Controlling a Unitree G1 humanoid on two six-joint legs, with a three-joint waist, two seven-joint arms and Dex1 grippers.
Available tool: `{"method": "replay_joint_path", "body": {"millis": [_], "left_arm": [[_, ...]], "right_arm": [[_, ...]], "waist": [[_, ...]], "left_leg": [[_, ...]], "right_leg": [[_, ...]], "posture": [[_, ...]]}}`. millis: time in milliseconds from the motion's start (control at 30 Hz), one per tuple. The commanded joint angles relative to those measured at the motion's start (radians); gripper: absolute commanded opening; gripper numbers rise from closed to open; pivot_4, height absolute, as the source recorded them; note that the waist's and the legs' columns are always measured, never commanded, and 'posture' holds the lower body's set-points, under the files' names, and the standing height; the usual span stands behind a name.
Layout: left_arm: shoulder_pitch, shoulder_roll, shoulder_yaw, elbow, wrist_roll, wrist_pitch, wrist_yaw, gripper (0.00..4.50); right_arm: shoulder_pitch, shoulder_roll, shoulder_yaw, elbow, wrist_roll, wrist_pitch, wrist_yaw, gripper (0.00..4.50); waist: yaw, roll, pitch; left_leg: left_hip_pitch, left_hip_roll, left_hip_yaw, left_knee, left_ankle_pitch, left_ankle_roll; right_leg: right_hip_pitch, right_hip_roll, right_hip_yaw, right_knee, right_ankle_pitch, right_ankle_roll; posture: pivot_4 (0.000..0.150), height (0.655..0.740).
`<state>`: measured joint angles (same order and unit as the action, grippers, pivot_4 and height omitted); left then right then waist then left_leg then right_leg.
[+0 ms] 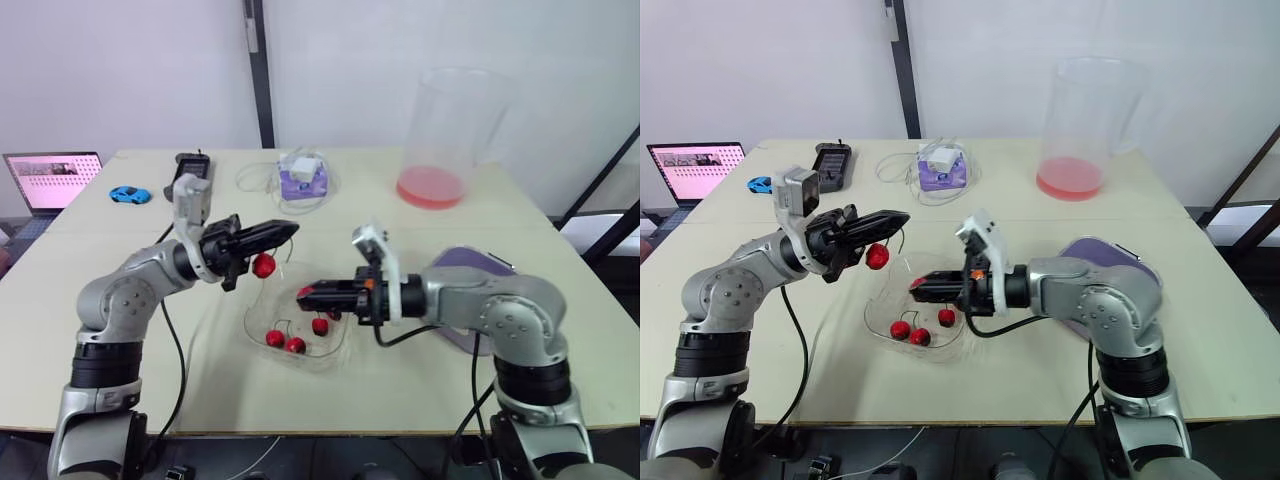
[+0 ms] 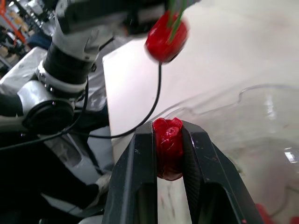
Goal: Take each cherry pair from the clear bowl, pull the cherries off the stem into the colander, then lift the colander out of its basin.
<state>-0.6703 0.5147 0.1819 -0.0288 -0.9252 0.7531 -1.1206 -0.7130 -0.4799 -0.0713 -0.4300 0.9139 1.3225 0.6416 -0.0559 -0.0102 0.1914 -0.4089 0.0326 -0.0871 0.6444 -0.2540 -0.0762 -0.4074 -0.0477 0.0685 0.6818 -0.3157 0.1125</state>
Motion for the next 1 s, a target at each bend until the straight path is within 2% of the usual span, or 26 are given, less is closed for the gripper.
{"method": "replay_joint_path", "body": {"millis": [33,67,167,267,433,600,733,900,1000], "left_arm": [[-0.003,0.007,0.023,-0.013,-0.011,-0.019,-0.005,0.0],[-0.002,0.006,0.023,-0.013,-0.011,-0.019,-0.005,0.0],[-0.003,0.003,0.018,-0.004,-0.005,-0.025,-0.01,0.0],[-0.01,0.004,0.016,0.006,0.0,-0.031,-0.015,0.0],[-0.009,0.006,0.008,0.007,0.006,-0.041,-0.017,0.0],[-0.003,0.008,0.011,-0.001,0.006,-0.039,-0.014,0.0],[-0.004,0.008,0.011,-0.003,0.005,-0.036,-0.012,0.0],[-0.007,0.008,0.014,-0.01,-0.002,-0.03,-0.006,0.0],[-0.008,0.006,0.015,-0.016,-0.008,-0.025,-0.003,0.0]], "right_arm": [[-0.053,-0.208,-0.104,0.036,-0.027,-0.061,0.082,0.53],[-0.053,-0.287,-0.102,0.071,-0.06,-0.091,0.114,0.53],[0.012,-0.588,-0.03,0.24,-0.282,-0.283,0.24,0.53],[0.083,-0.708,0.056,0.326,-0.407,-0.45,0.323,0.53],[0.191,-0.734,0.104,0.403,-0.537,-0.601,0.363,0.53],[0.219,-0.718,0.084,0.423,-0.551,-0.605,0.375,0.53],[0.215,-0.719,0.061,0.424,-0.545,-0.588,0.389,1.95],[0.183,-0.745,0.006,0.399,-0.514,-0.552,0.422,4.46],[0.13,-0.71,-0.034,0.331,-0.431,-0.479,0.436,4.49]], "waist": [[0.011,0.0,0.0],[0.012,-0.001,0.0],[0.021,0.003,0.003],[0.021,0.001,0.003],[0.006,0.002,0.003],[0.013,0.003,0.003],[0.013,0.003,0.004],[0.013,0.003,0.003],[0.011,0.003,0.004]], "left_leg": [[0.0,0.0,0.0,0.0,0.0,0.0],[0.0,0.0,0.001,0.0,0.0,0.0],[0.0,0.0,0.002,0.0,-0.002,0.003],[-0.001,-0.001,0.003,0.001,-0.003,0.004],[0.001,0.0,0.003,0.001,-0.004,0.007],[0.001,0.0,0.004,0.002,-0.004,0.007],[0.001,0.0,0.004,0.002,-0.004,0.006],[0.001,0.0,0.004,0.002,-0.004,0.006],[0.001,0.0,0.004,0.002,-0.004,0.006]], "right_leg": [[0.0,0.0,0.0,-0.001,0.0,0.0],[0.0,0.0,0.0,-0.001,0.0,0.0],[0.0,0.0,0.001,-0.001,0.0,0.0],[0.002,-0.001,0.001,-0.007,0.0,0.001],[0.002,0.001,0.003,-0.007,0.0,0.001],[0.002,0.0,0.003,-0.006,0.0,0.001],[0.003,0.0,0.003,-0.006,0.0,0.001],[0.003,0.0,0.003,-0.006,0.0,0.001],[0.003,0.0,0.003,-0.006,0.0,0.001]], "posture": [[0.15,0.7332],[0.15,0.7332],[0.15,0.7332],[0.15,0.7332],[0.15,0.7332],[0.15,0.7332],[0.15,0.7332],[0.15,0.7332],[0.15,0.7332]]}}
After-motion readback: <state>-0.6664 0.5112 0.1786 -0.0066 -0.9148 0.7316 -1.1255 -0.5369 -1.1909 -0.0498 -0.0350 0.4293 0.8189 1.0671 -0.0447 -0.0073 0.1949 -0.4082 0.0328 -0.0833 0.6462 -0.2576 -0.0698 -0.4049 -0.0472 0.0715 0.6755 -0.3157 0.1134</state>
